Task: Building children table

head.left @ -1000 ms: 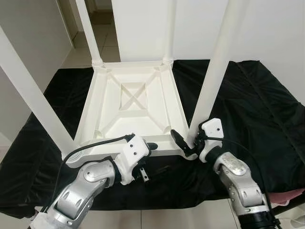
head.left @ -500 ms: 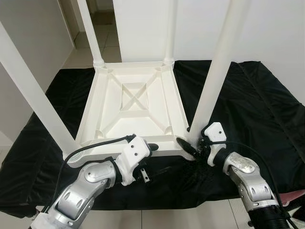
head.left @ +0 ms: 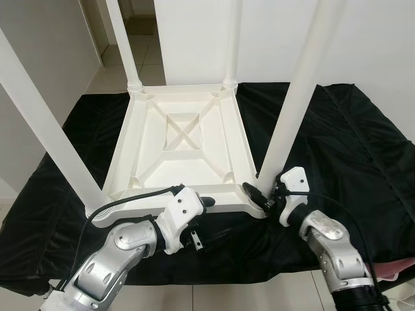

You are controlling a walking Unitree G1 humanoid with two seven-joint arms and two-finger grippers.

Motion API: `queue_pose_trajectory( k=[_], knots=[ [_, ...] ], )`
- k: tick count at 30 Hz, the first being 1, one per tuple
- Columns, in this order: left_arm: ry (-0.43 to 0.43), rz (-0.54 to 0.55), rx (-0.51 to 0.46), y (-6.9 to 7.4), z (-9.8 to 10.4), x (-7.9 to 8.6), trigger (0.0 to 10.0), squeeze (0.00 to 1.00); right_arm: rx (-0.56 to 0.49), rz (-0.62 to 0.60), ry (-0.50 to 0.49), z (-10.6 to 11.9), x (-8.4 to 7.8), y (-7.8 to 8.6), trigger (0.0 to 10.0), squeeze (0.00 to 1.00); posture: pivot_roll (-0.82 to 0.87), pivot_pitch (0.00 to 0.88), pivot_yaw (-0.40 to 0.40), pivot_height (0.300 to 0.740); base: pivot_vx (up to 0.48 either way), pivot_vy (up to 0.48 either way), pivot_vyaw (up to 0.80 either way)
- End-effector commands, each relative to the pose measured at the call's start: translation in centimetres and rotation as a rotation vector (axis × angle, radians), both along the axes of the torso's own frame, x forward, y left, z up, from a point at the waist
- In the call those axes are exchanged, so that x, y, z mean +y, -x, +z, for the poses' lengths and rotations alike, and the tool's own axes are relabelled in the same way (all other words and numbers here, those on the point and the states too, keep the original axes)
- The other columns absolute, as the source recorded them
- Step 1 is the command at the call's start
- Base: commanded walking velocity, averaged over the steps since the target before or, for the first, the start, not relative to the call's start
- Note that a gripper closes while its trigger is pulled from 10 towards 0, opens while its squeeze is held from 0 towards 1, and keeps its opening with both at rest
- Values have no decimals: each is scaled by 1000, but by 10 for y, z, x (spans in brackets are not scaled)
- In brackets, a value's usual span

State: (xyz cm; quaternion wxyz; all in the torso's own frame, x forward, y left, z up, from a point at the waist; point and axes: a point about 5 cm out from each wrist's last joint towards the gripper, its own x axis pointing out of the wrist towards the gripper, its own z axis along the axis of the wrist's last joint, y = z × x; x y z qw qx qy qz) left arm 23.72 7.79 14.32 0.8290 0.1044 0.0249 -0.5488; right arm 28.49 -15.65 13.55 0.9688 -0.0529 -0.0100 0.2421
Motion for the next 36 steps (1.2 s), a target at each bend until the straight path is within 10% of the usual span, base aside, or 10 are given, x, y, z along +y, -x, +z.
queue_pose_trajectory(
  k=[1, 13, 22, 23, 24, 25, 36],
  knots=[
    [-20, -36, 5, 4, -1, 0, 10000, 0, 40, -92, -8, -6, -5, 0, 10000, 0, -71, 22, 54, 740, 0, 0, 0],
    [-29, -42, 2, 3, 0, 2, 10000, 0, 143, -502, -156, -17, 28, 14, 10000, 0, -62, 26, 55, 740, 0, 0, 0],
    [-24, -30, -9, -2, 4, 4, 10000, 0, 147, -474, -233, -10, 46, 14, 10000, 0, -63, 30, 66, 740, 0, 0, 0],
    [-21, -30, -9, -2, 5, 4, 10000, 0, 138, -462, -238, -9, 47, 14, 10000, 275, -63, 30, 66, 740, 0, 0, 0],
    [-20, -30, -9, -3, 5, 4, 10000, 0, 131, -453, -241, -7, 47, 15, 10000, 275, -65, 25, 68, 740, 0, 0, 0],
    [-21, -35, -11, -3, 5, 3, 10000, 0, 123, -434, -241, -6, 47, 15, 10000, 1000, -67, 23, 70, 740, 0, 0, 0],
    [-2, -28, -15, -7, 8, 0, 10000, 0, 53, -391, -217, 4, 40, 10, 10000, 1000, -71, 28, 69, 740, 0, 0, 0]
  ],
)
